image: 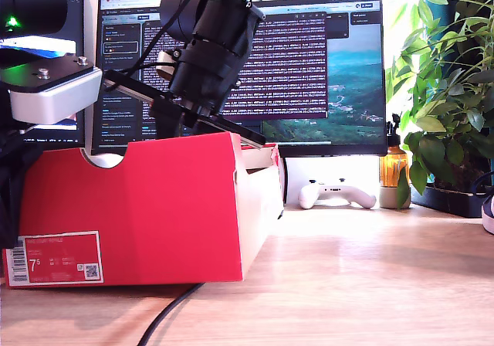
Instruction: Pack the blue shoes by picking the first shoe and placing it inside the red shoebox, left side, then picking and rotating the second shoe and placing it in the shoebox
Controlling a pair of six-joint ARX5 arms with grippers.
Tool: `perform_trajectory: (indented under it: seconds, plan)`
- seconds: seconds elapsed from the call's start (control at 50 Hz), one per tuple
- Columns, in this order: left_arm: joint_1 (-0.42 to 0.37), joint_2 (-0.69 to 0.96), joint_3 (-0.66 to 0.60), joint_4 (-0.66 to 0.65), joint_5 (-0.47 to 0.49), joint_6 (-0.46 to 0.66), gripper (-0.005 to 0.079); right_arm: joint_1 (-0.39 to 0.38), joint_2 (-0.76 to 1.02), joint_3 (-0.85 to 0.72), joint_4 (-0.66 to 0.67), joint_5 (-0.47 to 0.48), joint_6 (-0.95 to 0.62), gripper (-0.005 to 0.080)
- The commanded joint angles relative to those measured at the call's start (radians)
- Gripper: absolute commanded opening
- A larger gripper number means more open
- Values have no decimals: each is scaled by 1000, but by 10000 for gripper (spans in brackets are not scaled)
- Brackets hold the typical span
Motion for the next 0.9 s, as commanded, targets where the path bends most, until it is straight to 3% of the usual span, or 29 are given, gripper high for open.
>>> perform_trajectory:
  seconds: [0.0,0.5,0.76,0.88]
  plan:
    - [8,14,-8,35,-3,11,-19,6,15,15,19,-5,-6,-13]
    - [8,14,-8,35,-3,11,-19,55,16,15,95,-7,19,-5]
    - [8,14,-8,34,-4,11,-19,47,16,15,56,-8,-31,218]
    - [8,14,-8,34,-4,11,-19,43,16,15,41,-8,-32,235]
